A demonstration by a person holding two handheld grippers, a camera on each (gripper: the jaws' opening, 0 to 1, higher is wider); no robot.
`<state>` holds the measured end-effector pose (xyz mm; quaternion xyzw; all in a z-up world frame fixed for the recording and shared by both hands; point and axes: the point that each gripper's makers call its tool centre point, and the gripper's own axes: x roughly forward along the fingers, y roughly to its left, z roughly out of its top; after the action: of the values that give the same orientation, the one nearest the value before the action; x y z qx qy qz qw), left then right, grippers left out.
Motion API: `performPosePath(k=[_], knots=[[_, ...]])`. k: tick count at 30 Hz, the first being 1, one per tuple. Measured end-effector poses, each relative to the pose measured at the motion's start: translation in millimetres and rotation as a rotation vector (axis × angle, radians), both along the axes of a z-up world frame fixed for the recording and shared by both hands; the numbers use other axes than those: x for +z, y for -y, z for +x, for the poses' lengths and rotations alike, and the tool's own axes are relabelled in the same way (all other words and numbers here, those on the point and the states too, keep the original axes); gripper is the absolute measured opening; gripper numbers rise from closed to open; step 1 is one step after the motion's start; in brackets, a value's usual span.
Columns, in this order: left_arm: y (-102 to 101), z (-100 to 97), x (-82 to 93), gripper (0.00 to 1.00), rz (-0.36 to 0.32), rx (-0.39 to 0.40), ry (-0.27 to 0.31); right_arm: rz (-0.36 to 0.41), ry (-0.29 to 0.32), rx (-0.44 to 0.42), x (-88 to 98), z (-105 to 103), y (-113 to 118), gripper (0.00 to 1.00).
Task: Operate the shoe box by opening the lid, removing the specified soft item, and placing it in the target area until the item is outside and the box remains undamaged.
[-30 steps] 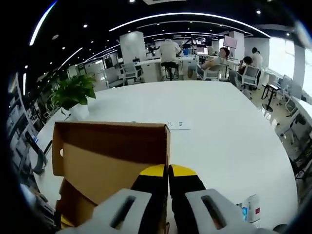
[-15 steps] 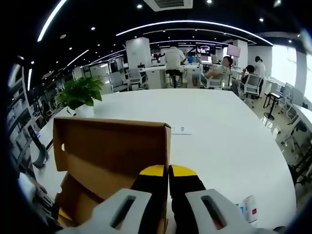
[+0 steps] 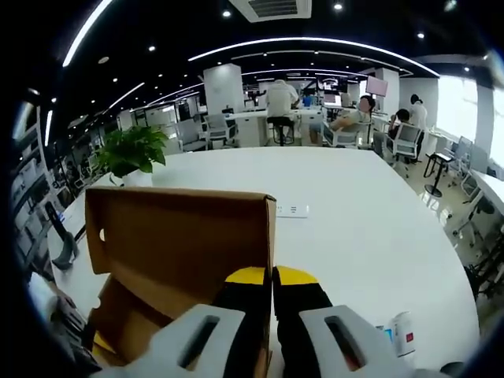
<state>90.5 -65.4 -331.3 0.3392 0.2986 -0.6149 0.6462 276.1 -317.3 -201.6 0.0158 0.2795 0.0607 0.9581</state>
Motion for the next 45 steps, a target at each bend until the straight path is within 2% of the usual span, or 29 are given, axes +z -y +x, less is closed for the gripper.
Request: performPosePath(k=[14,19,35,45], knots=[[-0.5,-0.1,-0.2,0.02,-0.001,-0.002,-0.003,-0.005,0.008,0.009,2.6,-16.3,-1.6,0.00],[-0.4,0.0,-0.1,0.02,-0.002,-0.003,-0.001,0.020,0.011,0.004,3.1,-22.0,-1.6,0.00],[-1.1,-0.1,0.3,0.02,-0.005,0.002,-0.001,-0.008,0.016,0.010,3.4,-40.0,-4.9,0.00],[-1.3,-0.6,1.0,0.02,-0.007,-0.003,0.001,0.003,0.015,0.006,1.7,-49.8,-5.2,0.00]])
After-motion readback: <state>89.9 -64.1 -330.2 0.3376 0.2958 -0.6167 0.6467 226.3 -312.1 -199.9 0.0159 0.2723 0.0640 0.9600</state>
